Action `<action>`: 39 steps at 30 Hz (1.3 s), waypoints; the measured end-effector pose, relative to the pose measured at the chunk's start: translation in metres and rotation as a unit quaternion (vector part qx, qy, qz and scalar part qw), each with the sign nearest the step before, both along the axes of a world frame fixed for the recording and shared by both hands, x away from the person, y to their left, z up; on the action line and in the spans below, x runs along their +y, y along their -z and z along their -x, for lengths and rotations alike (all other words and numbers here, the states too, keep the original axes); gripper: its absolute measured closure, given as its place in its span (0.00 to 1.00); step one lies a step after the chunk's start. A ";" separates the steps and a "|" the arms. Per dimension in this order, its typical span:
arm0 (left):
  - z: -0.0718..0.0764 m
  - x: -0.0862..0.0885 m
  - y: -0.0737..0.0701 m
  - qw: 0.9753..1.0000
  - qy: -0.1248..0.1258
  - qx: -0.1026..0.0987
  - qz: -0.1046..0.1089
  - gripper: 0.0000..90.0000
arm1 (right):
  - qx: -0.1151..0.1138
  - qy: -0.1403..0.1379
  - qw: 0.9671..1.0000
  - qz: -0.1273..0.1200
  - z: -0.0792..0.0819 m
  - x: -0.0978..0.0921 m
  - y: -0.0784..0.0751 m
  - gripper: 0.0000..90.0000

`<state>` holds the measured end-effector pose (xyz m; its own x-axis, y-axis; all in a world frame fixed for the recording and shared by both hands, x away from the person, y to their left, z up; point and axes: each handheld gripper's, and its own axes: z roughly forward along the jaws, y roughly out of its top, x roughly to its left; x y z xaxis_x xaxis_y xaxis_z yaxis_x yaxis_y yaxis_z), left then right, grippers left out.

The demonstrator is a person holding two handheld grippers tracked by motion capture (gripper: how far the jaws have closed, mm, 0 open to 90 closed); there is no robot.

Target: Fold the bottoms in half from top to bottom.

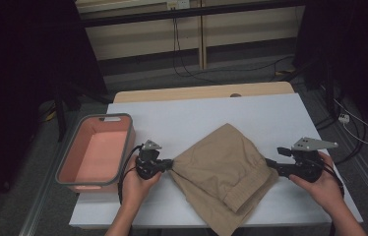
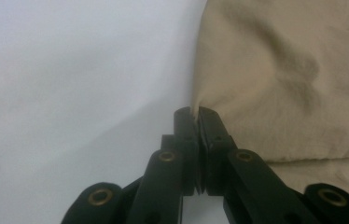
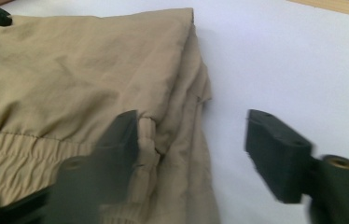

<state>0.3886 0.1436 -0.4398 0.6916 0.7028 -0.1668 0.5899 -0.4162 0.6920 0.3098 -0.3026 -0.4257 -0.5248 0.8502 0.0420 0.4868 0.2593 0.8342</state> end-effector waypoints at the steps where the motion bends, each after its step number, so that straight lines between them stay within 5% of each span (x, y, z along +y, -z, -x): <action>1: 0.000 0.000 0.000 1.000 0.000 -0.001 0.000 0.97 | 0.001 0.004 1.000 0.005 0.000 -0.002 0.000 0.49; 7: 0.000 0.000 -0.001 1.000 0.001 0.002 0.000 0.97 | 0.023 0.007 0.999 0.031 -0.001 -0.008 0.007 0.63; 13: 0.000 0.000 -0.002 1.000 -0.001 0.001 0.001 0.97 | 0.058 -0.022 0.997 0.042 -0.006 0.004 0.018 0.74; 17: 0.001 0.000 -0.002 1.000 -0.003 -0.002 0.003 0.97 | 0.083 -0.027 0.996 0.035 -0.011 0.006 0.024 0.82; 19: 0.001 -0.001 -0.002 1.000 -0.005 -0.002 0.005 0.97 | 0.100 -0.035 0.994 0.033 -0.015 0.009 0.029 0.95; 23: 0.001 -0.001 -0.003 1.000 -0.005 -0.005 0.006 0.97 | 0.095 -0.041 0.994 0.044 -0.017 0.013 0.020 1.00; 28: 0.001 -0.001 -0.003 1.000 -0.001 -0.005 0.008 0.97 | 0.069 -0.017 0.997 0.037 -0.020 0.004 0.011 1.00; 39: 0.002 0.001 -0.001 1.000 -0.008 -0.012 0.005 0.89 | 0.071 -0.016 0.996 0.042 -0.022 0.003 0.020 1.00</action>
